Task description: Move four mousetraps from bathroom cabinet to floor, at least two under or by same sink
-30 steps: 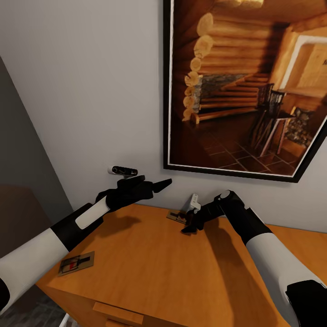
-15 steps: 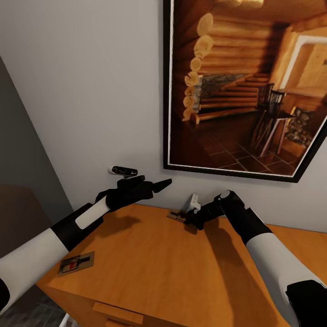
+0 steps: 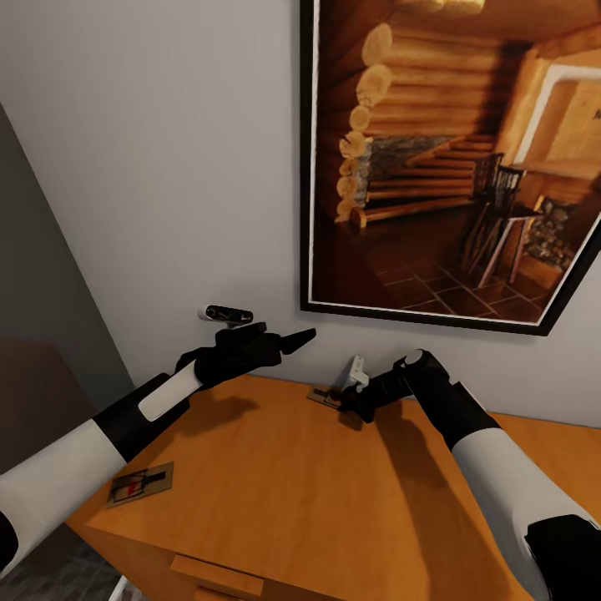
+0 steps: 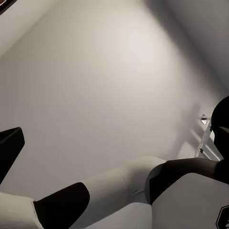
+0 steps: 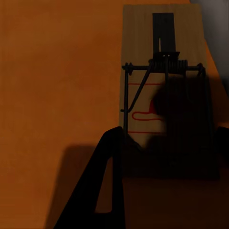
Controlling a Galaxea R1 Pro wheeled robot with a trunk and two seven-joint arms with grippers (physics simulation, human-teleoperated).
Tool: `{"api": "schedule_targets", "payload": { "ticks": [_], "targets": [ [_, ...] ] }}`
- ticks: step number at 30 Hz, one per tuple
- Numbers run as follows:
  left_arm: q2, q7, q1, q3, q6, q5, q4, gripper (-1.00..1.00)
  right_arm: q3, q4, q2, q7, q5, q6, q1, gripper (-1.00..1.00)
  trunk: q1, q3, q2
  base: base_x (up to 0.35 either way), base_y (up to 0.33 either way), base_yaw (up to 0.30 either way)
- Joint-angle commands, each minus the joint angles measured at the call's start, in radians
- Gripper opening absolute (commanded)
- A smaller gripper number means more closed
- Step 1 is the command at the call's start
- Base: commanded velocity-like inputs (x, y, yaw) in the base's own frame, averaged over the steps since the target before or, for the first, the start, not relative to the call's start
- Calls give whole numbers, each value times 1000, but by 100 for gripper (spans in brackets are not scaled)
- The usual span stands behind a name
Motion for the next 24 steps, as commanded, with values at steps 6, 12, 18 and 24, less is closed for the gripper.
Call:
{"api": "schedule_targets", "payload": {
  "ticks": [6, 12, 18, 24],
  "targets": [
    [1, -1, -2, -4, 11, 10, 1, 100, 2, -30, -1, -10, 1, 11, -1, -100, 0, -1, -1, 0, 0, 0],
    [1, -1, -2, -4, 10, 9, 2, 100, 1, -103, -2, -7, -3, 15, 0, -100, 0, -1, -1, 0, 0, 0],
    [1, -1, -2, -4, 10, 9, 3, 100, 2, -154, -1, -3, -3, 19, 3, -100, 0, -1, -1, 0, 0, 0],
    [1, -1, -2, -4, 10, 9, 3, 100, 4, -165, 0, -2, -4, 20, 6, -100, 0, -1, -1, 0, 0, 0]
  ]
}}
